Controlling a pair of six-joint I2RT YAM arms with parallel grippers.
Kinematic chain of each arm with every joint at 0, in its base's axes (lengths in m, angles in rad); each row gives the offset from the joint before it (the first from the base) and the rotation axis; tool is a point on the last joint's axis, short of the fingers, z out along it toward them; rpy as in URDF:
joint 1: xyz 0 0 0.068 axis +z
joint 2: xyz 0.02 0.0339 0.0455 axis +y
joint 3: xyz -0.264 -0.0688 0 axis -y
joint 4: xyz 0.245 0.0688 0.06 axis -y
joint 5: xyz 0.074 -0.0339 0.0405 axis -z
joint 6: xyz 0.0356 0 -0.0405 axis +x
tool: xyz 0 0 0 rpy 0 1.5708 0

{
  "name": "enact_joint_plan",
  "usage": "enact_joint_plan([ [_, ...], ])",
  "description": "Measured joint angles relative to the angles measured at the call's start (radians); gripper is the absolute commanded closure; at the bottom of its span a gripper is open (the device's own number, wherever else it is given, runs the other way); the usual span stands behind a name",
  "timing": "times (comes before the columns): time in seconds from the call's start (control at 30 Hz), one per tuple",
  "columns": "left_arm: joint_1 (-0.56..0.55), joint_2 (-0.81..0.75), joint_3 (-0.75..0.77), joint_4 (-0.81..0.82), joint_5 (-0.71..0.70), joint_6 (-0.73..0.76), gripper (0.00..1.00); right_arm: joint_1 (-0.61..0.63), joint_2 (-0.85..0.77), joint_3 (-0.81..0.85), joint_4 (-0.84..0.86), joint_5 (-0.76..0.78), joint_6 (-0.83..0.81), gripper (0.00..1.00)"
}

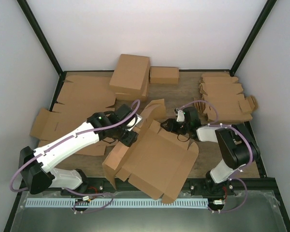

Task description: Fold the paper box

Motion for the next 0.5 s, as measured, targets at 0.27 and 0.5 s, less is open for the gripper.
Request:
enact_joint_plan([
  [0.27,-0.018,-0.026,-0.030,0.039,0.002,-0.020,0.42,0.000,0.096,-0.047,0.190,-0.085,0.031,0.49],
  [0.5,-0.031,-0.027,-0.035,0.057,0.015,-0.022,0.38,0.006,0.133,-0.050,0.309,-0.137,0.050,0.48],
])
